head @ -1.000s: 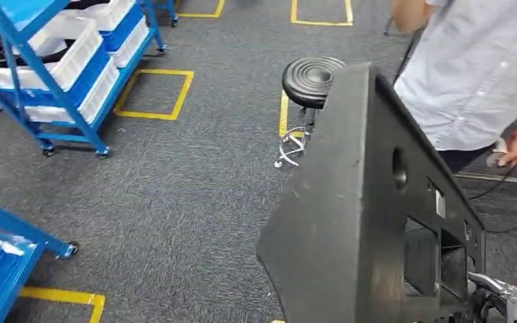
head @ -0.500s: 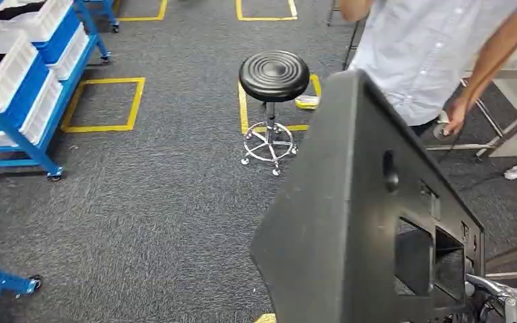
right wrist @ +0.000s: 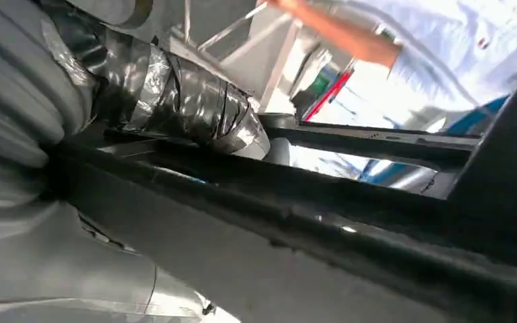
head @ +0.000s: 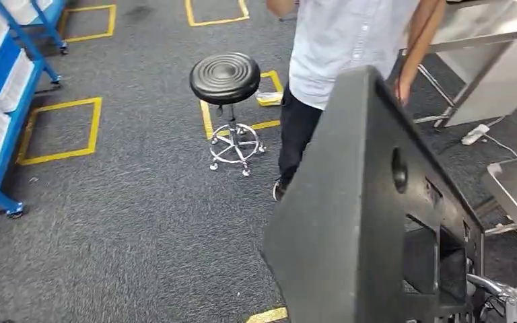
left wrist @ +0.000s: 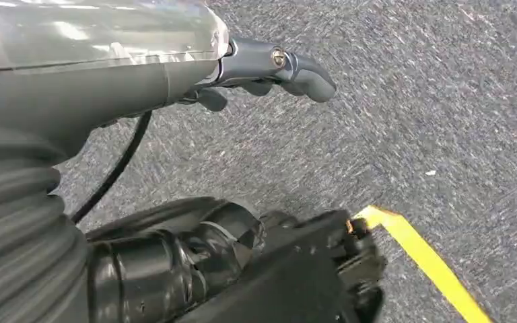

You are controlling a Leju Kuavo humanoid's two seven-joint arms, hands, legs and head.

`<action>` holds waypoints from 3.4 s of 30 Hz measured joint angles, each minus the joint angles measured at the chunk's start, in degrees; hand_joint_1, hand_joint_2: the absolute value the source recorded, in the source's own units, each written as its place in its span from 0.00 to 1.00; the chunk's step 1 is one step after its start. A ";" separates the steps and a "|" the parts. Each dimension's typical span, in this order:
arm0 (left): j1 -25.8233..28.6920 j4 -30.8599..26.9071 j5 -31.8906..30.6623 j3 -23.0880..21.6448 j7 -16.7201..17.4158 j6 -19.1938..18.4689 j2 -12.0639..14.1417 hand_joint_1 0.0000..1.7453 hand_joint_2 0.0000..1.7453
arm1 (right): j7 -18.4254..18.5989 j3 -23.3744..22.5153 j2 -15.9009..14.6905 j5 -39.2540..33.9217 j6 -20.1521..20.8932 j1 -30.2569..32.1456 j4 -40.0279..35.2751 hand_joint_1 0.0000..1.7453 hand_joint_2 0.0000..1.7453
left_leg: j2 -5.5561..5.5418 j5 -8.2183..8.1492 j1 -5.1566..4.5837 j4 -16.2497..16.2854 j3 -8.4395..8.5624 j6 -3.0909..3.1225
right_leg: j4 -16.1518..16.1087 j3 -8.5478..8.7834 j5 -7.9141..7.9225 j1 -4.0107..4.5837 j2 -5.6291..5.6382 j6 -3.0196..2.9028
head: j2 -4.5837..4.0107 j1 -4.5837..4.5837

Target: Take the parts from the cabinet and place them on the table.

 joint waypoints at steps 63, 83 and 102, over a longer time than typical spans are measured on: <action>-0.03 0.00 0.17 0.48 -0.90 -1.25 0.20 0.00 1.00 | -0.02 0.02 -0.74 1.46 0.00 -0.05 0.81 1.00 1.00 | -1.29 4.03 -0.23 -6.80 2.77 0.71 | -0.91 0.98 0.12 0.28 0.95 0.30 | 0.00 0.31; -0.32 0.00 0.20 0.70 -1.31 -1.40 0.18 0.00 1.00 | -0.02 0.11 -1.51 1.90 0.00 -0.16 1.35 1.00 1.00 | 5.71 3.65 -0.71 -11.97 5.96 1.83 | -0.26 -0.11 0.15 1.05 -7.29 1.68 | 0.00 0.61; -0.45 0.00 0.11 0.77 -1.60 -1.62 0.18 0.00 1.00 | -0.02 0.26 -1.92 1.92 0.00 -0.69 2.58 1.00 1.00 | -1.21 4.97 0.00 -11.63 4.71 2.72 | 1.75 -1.40 -0.57 0.10 0.18 2.80 | 0.00 0.53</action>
